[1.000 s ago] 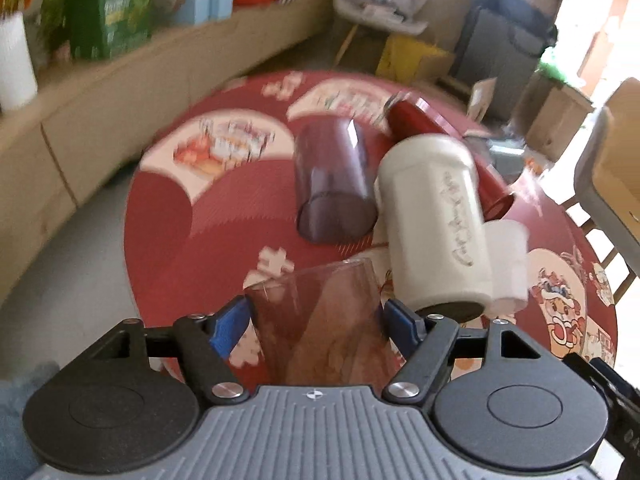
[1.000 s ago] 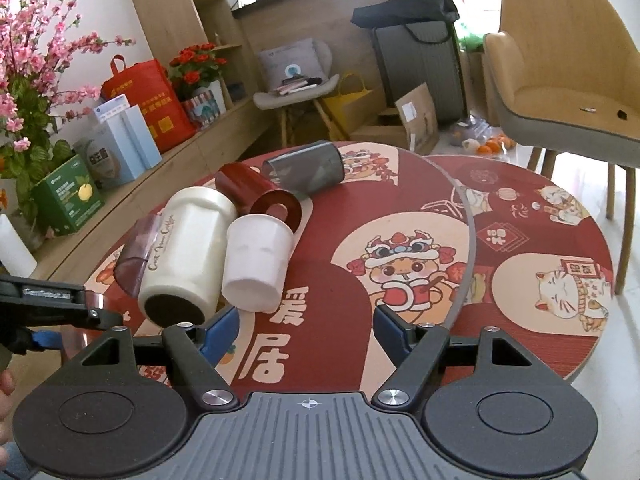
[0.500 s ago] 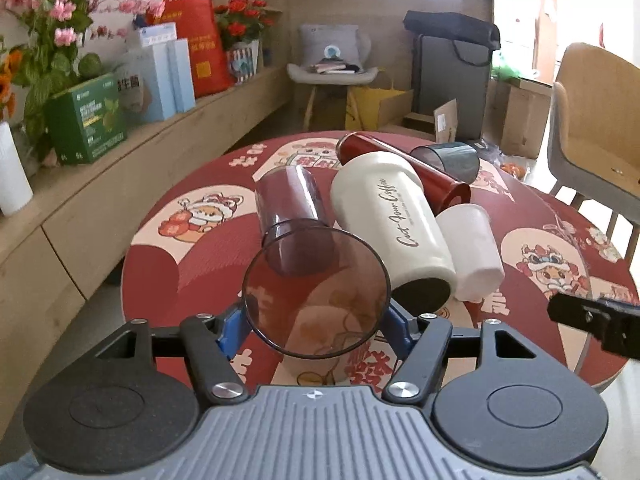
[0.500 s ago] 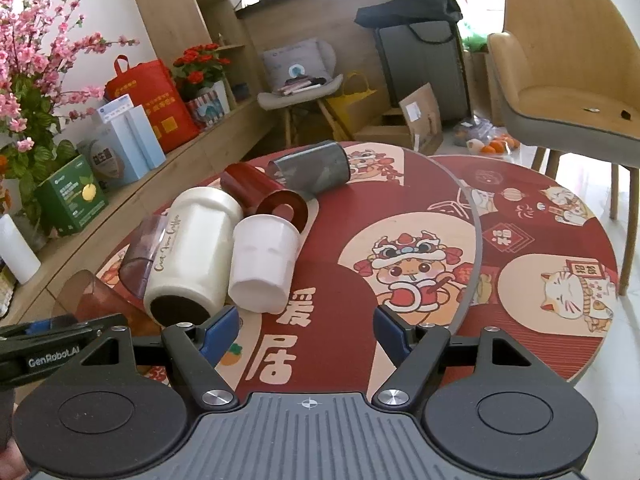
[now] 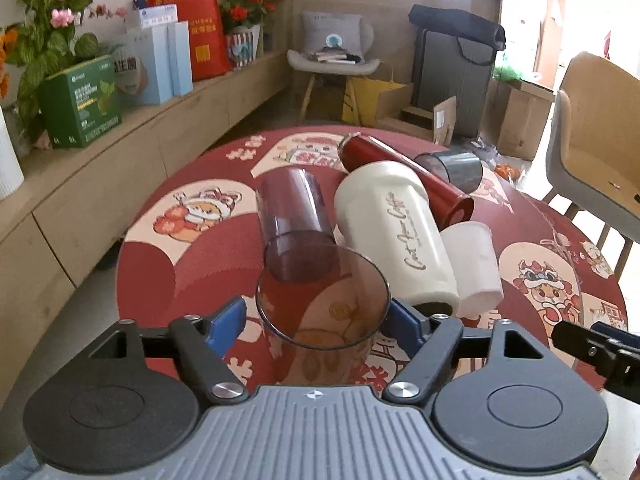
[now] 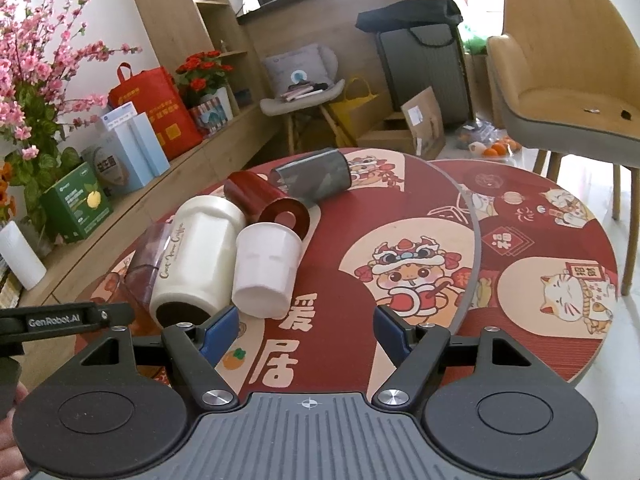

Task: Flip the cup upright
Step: 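Rotate the amber cup upright with the left gripper and lower it onto the table, then open the left gripper and withdraw it from the upright cup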

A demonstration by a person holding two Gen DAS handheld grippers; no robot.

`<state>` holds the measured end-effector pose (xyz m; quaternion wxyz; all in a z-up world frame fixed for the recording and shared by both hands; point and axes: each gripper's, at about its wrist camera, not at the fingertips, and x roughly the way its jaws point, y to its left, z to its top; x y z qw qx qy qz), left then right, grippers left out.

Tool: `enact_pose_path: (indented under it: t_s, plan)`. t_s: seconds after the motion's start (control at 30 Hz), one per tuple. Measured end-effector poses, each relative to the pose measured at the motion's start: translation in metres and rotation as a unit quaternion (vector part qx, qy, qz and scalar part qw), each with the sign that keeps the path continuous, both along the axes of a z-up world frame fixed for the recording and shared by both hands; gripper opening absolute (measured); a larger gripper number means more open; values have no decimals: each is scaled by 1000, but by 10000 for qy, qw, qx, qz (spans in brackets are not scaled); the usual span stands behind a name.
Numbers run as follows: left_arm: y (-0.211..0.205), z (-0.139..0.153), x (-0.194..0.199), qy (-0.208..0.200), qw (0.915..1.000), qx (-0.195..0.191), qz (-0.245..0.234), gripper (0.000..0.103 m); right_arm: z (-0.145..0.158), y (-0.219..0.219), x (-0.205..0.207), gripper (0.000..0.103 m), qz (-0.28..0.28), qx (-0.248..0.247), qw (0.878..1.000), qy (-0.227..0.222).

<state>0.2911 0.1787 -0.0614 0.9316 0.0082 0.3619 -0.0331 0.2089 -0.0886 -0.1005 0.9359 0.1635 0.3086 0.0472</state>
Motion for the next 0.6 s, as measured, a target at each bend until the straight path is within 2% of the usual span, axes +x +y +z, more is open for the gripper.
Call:
enact_pose_path:
  t_s: [0.13,0.23,0.3,0.47,0.6]
  plan:
    - [3,12,-8,-34,10000,46,54,90,-1,2,-2,73,-80,-112,9999,25]
    - [8,23,-22,-139,9997,162,70,99,1,7,-7,81,-160,-308,9994,36]
    - [13,30,-33,-172,9994,286,82,99,7,14,-14,91,-178,-449,9988,27]
    - [31,43,-66,-90,9992,389,-23,100,29,37,-36,102,-62,-739,9972,-36]
    - [48,56,-91,-43,9996,273,-22,103,52,57,-61,103,10,-914,9958,-12]
